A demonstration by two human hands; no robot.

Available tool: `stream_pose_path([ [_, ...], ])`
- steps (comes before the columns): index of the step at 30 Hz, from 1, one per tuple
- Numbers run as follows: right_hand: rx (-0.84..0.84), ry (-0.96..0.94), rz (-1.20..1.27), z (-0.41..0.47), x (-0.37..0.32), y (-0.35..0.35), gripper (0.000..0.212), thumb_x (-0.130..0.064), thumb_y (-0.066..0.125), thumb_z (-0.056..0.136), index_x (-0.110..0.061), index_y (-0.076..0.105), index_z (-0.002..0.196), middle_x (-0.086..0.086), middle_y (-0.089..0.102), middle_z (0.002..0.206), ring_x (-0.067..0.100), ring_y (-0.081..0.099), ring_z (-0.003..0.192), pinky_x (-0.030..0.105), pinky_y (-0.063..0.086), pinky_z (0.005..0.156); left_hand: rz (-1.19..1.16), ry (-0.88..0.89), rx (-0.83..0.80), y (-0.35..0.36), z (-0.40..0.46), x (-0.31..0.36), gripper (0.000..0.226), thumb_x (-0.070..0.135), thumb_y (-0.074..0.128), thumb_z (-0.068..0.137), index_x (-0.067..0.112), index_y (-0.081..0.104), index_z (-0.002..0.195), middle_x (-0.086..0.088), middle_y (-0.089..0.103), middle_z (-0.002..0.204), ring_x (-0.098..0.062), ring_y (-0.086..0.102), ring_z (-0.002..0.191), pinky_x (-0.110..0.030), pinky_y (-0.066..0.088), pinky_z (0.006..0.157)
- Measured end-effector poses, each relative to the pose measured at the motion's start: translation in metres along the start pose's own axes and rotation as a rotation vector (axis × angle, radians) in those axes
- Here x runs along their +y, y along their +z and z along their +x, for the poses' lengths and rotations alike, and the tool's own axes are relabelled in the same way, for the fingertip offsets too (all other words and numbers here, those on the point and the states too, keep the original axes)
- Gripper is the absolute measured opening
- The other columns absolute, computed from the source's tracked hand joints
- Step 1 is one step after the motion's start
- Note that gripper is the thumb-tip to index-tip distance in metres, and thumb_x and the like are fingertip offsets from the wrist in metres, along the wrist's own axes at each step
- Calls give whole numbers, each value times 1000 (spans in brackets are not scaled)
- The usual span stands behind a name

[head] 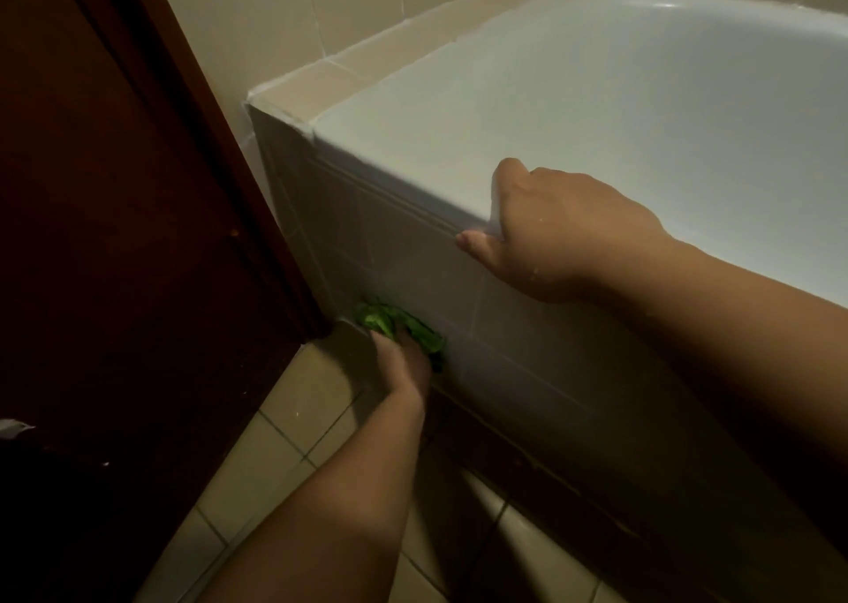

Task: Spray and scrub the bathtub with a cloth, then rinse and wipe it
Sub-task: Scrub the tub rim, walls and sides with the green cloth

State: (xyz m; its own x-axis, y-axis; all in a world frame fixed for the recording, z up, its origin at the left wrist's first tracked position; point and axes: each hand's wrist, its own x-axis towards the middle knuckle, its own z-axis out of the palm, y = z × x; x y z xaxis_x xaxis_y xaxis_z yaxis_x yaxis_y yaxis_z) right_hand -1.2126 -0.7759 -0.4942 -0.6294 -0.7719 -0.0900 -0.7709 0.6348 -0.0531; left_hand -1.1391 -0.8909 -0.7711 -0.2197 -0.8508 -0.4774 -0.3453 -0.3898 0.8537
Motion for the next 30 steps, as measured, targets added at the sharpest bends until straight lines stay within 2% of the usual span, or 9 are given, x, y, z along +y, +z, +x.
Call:
stream_pose_path([
  [2, 6, 0, 2, 2, -1, 0, 53, -69, 45, 97, -19, 35, 108, -1, 41, 82, 29, 52, 83, 44, 49, 71, 50, -117, 17, 10, 1, -27, 53, 25, 35, 112, 0, 27, 158, -17, 39, 158, -37, 44, 142, -40, 35, 117],
  [4, 10, 1, 3, 2, -1, 0, 52, -69, 45, 98, -19, 34, 107, -1, 40, 80, 28, 50, 81, 42, 46, 69, -6, -159, -98, 14, -18, -50, 45, 20, 41, 111, -3, 43, 150, -19, 50, 150, -36, 53, 134, -40, 43, 109],
  [7, 18, 2, 6, 3, -1, 0, 52, -68, 45, 98, -18, 34, 107, -1, 41, 81, 28, 50, 81, 42, 45, 69, -142, -87, -52, 19, -27, -57, 29, 15, 55, 105, 9, 61, 133, -19, 64, 134, -35, 61, 125, -44, 49, 105],
  [11, 22, -11, 8, 6, 0, 1, 52, -68, 45, 98, -18, 36, 110, -2, 40, 81, 28, 52, 84, 44, 47, 71, -203, 9, 113, 12, -4, -35, 43, 16, 53, 106, 10, 51, 148, -13, 59, 143, -32, 57, 130, -47, 44, 113],
  [18, 68, -25, 7, 10, 1, 5, 51, -70, 47, 96, -23, 32, 110, -5, 36, 80, 28, 51, 85, 42, 44, 71, 172, -138, -142, 18, 31, -91, 44, 13, 41, 109, 0, 41, 151, -19, 53, 145, -39, 56, 127, -37, 47, 102],
  [20, 79, -28, 13, 10, 0, 4, 52, -70, 48, 96, -22, 35, 111, -5, 36, 80, 27, 50, 85, 41, 42, 71, 142, -142, -203, 20, 10, -96, 37, 10, 42, 109, 0, 51, 144, -22, 56, 141, -39, 58, 126, -32, 46, 93],
  [23, 92, -28, 46, 8, 0, 0, 60, -69, 51, 94, -19, 44, 125, -3, 42, 85, 27, 53, 87, 41, 46, 71, -12, -181, -268, 15, -19, -78, 26, 12, 46, 106, 5, 63, 124, -22, 65, 132, -35, 66, 109, -40, 55, 82],
  [28, 104, -20, 119, -5, 0, -9, 57, -67, 54, 91, -20, 49, 123, -3, 46, 87, 25, 54, 85, 38, 43, 68, -298, -153, -92, -6, -55, -13, 40, 12, 60, 104, 5, 55, 143, -16, 63, 134, -35, 62, 121, -40, 51, 98],
  [30, 73, -17, 94, -14, 4, -9, 54, -68, 50, 94, -21, 48, 120, 1, 50, 93, 27, 54, 87, 39, 44, 70, -313, -101, -85, -12, -71, 3, 41, 15, 61, 104, 9, 54, 144, -12, 63, 135, -31, 61, 118, -37, 49, 95],
])
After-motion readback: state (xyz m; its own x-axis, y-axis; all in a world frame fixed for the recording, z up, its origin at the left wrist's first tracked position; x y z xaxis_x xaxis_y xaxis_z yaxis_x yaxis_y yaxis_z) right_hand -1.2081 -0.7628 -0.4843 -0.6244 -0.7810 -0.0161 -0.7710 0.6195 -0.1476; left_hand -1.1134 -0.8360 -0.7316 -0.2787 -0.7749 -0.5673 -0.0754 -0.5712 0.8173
